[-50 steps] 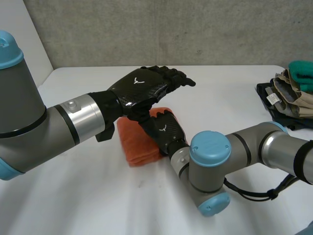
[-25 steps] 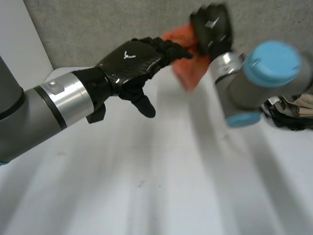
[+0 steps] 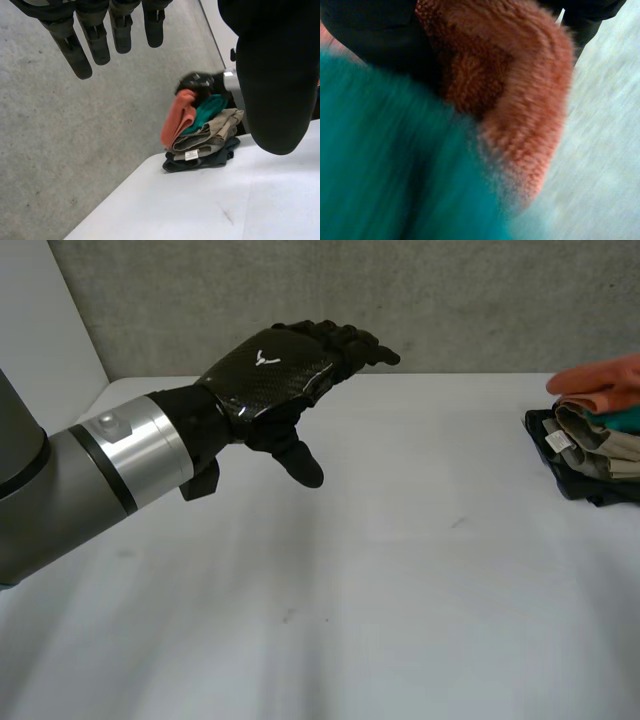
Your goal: Fold the laundry.
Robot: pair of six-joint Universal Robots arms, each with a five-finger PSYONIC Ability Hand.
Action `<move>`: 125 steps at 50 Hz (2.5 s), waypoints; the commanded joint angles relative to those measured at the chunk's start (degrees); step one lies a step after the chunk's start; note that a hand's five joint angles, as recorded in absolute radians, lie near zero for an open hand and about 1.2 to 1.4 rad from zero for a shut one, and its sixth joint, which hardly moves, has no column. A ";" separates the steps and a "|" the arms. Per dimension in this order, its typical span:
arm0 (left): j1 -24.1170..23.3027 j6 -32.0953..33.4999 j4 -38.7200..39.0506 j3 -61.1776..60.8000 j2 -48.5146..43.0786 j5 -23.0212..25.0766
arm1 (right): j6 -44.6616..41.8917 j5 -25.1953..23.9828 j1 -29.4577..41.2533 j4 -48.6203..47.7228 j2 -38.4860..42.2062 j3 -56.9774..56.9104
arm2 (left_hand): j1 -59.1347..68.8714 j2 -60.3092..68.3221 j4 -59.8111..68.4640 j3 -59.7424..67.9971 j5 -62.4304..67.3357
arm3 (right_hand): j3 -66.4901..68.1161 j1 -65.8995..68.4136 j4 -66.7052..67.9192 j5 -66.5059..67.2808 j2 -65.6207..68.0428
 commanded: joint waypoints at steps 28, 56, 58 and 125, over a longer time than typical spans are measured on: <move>-4.20 -0.66 0.53 0.07 1.86 -1.23 | 2.66 15.03 -7.68 17.90 -21.42 13.36 | -0.30 -1.04 -0.86 -1.48 -1.94 | -56.58 -48.94 -58.77 -54.04 -56.18; 0.18 -13.50 2.82 19.23 5.64 -31.72 | -8.95 25.77 24.29 13.00 -39.97 10.18 | 0.37 -0.37 -0.19 -0.80 -1.27 | -56.58 -48.94 -58.77 -54.04 -56.18; 3.17 -11.31 1.15 17.83 6.60 -33.47 | -7.28 24.01 29.28 11.77 -41.20 15.17 | 0.37 -0.37 -0.19 -0.80 -1.27 | -56.58 -48.94 -58.77 -54.04 -56.18; 19.45 17.72 12.48 3.93 -20.55 -37.00 | -4.99 34.90 41.80 7.98 -34.97 40.16 | -1.19 -1.93 -1.75 -2.36 -2.83 | -56.58 -48.94 -58.77 -54.04 -56.18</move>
